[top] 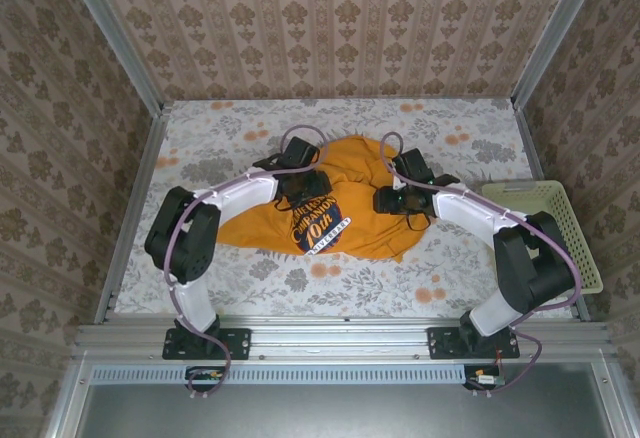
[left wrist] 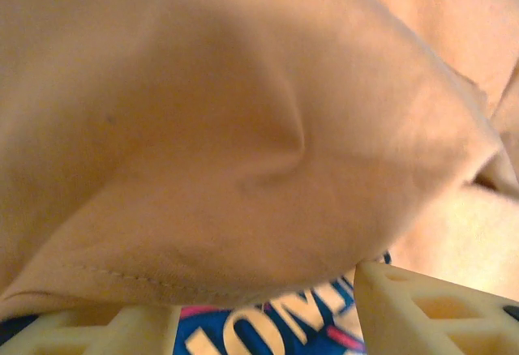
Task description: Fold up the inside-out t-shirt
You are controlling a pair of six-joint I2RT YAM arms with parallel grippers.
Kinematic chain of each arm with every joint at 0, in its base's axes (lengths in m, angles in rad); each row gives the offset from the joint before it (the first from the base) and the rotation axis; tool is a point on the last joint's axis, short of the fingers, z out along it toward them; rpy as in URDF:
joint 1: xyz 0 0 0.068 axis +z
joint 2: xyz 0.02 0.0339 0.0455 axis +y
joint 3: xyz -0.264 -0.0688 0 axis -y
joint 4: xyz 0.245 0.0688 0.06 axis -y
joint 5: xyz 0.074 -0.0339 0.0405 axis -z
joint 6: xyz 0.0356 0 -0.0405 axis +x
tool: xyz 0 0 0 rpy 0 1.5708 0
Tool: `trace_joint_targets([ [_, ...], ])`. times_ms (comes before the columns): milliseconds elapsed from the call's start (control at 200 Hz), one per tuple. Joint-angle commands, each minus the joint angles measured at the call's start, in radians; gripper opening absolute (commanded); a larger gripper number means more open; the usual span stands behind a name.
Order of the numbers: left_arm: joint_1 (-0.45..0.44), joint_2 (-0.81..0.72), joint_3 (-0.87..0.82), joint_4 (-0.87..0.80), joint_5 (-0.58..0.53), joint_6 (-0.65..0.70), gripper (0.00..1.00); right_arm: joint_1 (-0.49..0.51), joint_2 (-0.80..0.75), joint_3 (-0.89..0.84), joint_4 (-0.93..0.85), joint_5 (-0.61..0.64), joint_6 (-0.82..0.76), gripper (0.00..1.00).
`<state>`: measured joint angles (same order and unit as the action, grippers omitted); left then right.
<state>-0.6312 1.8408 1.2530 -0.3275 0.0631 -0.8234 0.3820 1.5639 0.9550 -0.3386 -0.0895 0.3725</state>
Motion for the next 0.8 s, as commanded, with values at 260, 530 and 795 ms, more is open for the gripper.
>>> trace_joint_targets([
  [260, 0.054, 0.139, 0.147, 0.059, 0.029, 0.019, 0.48, 0.102, -0.096, -0.152, 0.015, -0.024, 0.022, 0.22],
  [530, 0.058, 0.11, 0.182, 0.056, 0.065, 0.058, 0.05, 0.139, -0.2, -0.149, -0.04, 0.021, 0.005, 0.27],
  [795, 0.025, -0.132, 0.047, 0.075, 0.104, 0.083, 0.0, 0.089, -0.105, 0.019, 0.002, -0.002, -0.067, 0.59],
])
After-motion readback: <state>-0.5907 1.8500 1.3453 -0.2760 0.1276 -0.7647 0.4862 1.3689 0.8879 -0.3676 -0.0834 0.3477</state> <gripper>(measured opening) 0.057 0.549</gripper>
